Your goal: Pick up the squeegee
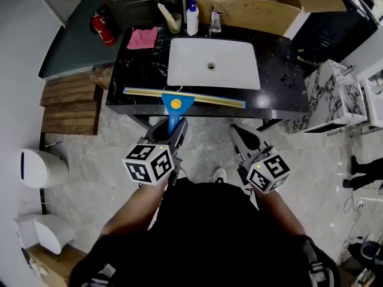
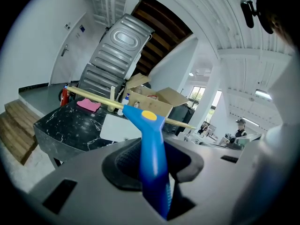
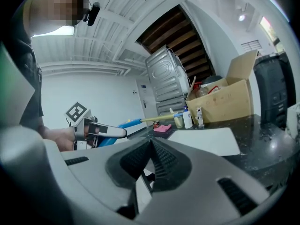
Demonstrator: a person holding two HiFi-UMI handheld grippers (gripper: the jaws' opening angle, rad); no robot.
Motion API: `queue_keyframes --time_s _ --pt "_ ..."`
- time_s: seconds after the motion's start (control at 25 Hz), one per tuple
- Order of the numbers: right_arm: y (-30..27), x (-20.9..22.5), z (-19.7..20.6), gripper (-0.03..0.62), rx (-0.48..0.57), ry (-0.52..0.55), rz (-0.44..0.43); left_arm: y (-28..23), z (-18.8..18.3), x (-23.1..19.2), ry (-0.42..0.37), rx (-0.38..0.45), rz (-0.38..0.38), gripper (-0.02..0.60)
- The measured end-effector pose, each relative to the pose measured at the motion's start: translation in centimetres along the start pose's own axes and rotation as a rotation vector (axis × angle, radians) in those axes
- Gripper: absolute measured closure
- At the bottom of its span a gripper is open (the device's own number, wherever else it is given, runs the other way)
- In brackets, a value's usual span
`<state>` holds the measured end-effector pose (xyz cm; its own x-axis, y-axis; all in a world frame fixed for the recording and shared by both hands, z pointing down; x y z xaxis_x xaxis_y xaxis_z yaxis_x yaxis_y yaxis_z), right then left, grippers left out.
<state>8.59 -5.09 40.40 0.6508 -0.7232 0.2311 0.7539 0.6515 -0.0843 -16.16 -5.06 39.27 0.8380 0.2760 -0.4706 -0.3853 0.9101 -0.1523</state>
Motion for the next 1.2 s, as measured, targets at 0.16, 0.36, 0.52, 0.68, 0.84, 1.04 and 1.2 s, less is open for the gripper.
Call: queue_keyframes --time_s 0.16,0.36,0.52,0.68,0.84,1.04,1.2 --pt "0.19 0.02 0.32 0.586 -0.015 -0.003 0.004 -0.16 0.46 -0.09 0.012 -0.007 0.002 0.446" --pt "0.24 0.01 0.42 0.586 -0.02 -0.003 0.003 -0.37 0.82 0.27 0.016 -0.016 0.012 0.446" --pt "-0.07 -0.12 0.5 0.586 -0.016 0.0 -0.006 -0.4 0.75 0.22 0.01 -0.019 0.012 0.446" --pt "0.02 -0.01 0.53 0.586 -0.012 -0.001 -0.006 -0.53 0.76 0.39 0.005 -0.022 0.015 0.446" --pt "0.13 -0.03 0.41 0.586 -0.01 0.0 -0.005 -0.64 0.54 0.59 -0.001 -0.023 0.022 0.446" --pt "0.07 -0.17 0.37 0.586 -0.008 -0.006 -0.016 -0.7 0.37 0.64 -0.007 -0.022 0.027 0.446" --pt "0.09 -0.31 0.29 0.586 -0.01 -0.005 -0.017 -0.67 0.17 0.74 -0.012 -0.022 0.031 0.446"
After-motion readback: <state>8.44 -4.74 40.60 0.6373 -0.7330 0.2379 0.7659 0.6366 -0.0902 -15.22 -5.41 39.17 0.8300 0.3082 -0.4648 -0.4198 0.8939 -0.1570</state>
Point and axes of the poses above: the fingertips, and each gripper's own axes: y backward along the fingers, x to its right, z out of its underside, the point moved 8 cm from there along y, backward along the fingers, and after that the axes turned 8 degrees about x, right-handed, at the moved point
